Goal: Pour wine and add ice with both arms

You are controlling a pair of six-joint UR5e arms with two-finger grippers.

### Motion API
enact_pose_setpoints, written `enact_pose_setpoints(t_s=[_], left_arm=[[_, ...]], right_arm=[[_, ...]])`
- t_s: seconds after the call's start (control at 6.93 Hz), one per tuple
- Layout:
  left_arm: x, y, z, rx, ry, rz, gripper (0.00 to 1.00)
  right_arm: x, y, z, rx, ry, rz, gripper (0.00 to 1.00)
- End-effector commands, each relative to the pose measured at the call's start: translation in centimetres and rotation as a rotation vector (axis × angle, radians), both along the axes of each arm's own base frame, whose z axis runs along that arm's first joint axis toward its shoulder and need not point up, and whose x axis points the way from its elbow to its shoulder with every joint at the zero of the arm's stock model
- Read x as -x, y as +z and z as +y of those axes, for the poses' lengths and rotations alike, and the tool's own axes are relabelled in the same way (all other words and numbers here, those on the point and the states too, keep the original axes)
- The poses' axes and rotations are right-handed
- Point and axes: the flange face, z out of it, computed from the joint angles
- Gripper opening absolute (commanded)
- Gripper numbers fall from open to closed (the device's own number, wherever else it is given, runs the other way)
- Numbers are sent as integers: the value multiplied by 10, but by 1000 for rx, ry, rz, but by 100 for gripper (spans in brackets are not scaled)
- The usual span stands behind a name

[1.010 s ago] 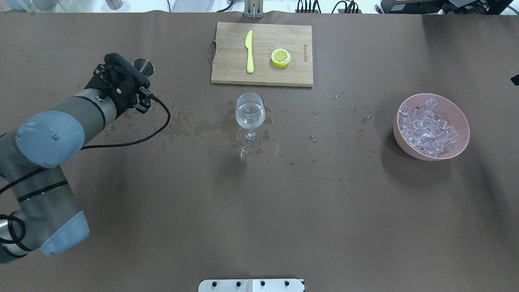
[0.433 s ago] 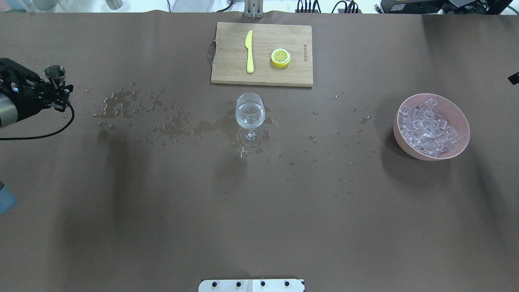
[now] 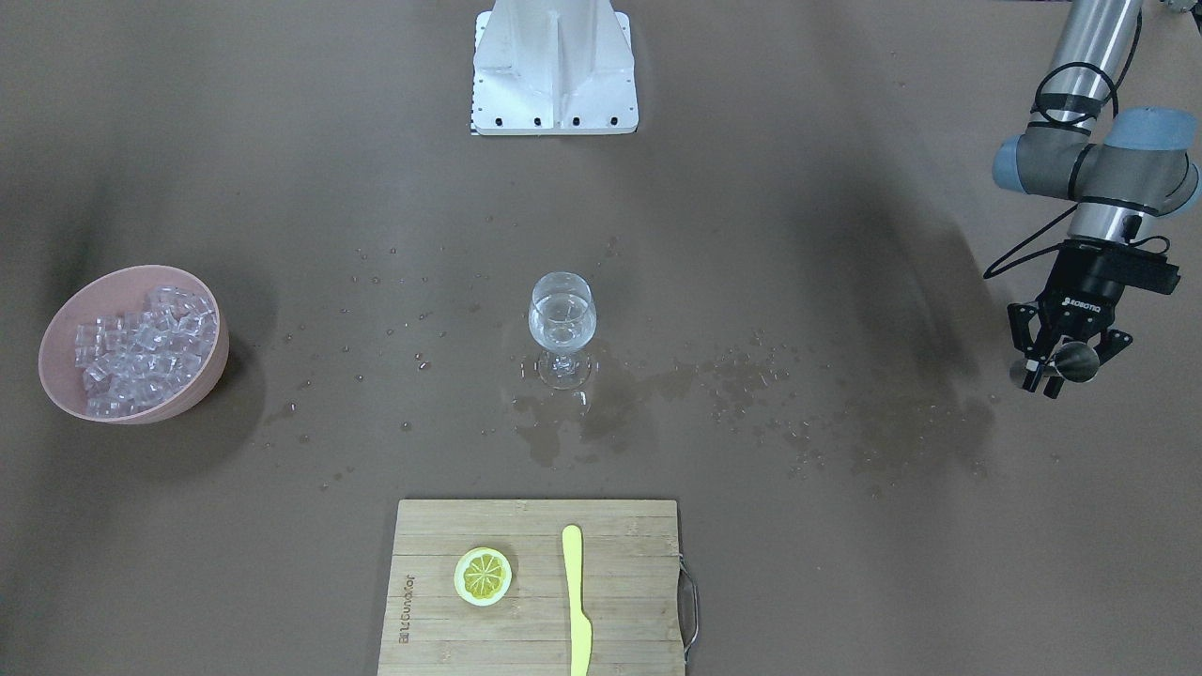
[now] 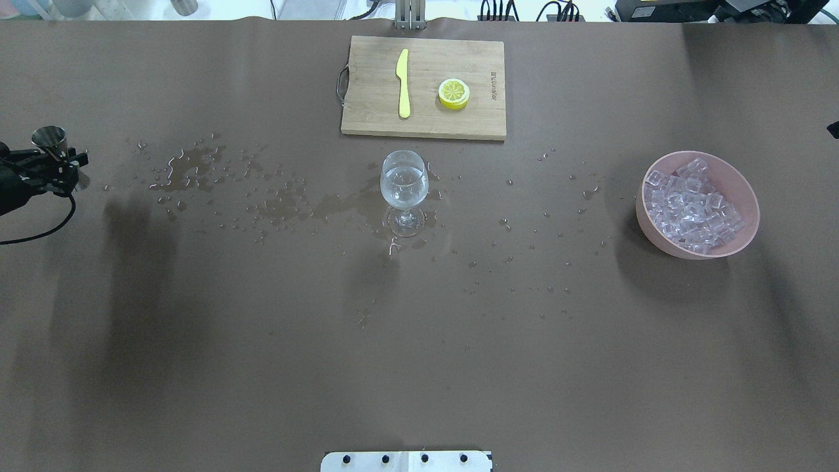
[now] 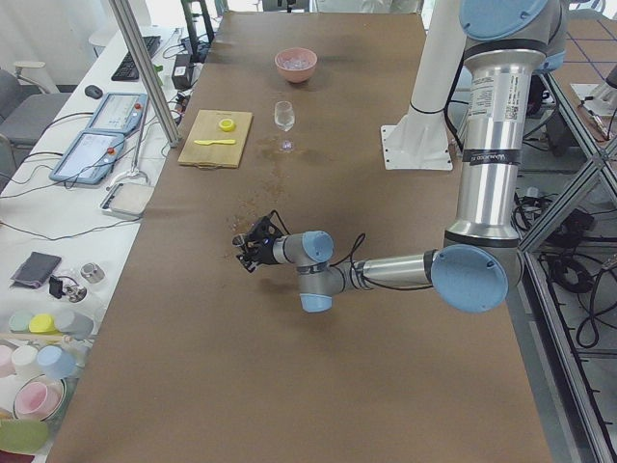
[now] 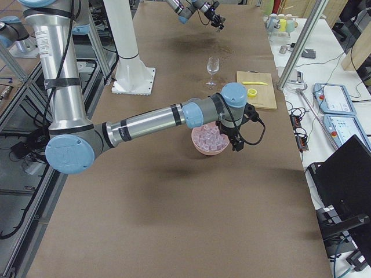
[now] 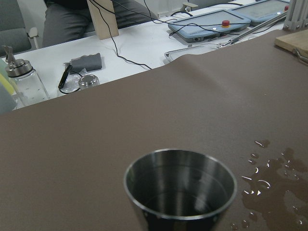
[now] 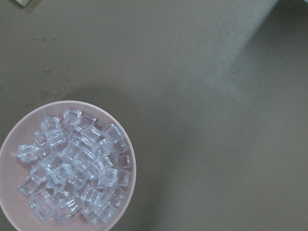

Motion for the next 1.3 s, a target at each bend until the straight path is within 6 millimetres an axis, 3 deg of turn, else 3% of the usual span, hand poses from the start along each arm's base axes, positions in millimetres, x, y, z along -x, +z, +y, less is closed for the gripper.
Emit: enact_pose_setpoints(t_s=[0.0, 0.14, 0.29, 0.43, 0.58, 1.15], left_arm=[[2, 11, 5, 13, -28, 61, 0], [2, 16, 5, 22, -28, 55, 0], [2, 24, 5, 33, -28, 41, 16], [1, 26, 6, 31, -24, 31, 43], [0, 23, 4, 30, -22, 40, 97], [8, 11, 16, 29, 38, 67, 99]], right_arm=[[0, -2, 3, -3, 1, -1, 100], [0, 5, 6, 13, -1, -3, 100], [0, 2, 6, -2, -1, -7, 100], [1, 2, 5, -11, -3, -10, 100], [1, 3, 5, -9, -2, -10, 100], [12, 8, 3, 0, -22, -9, 100]])
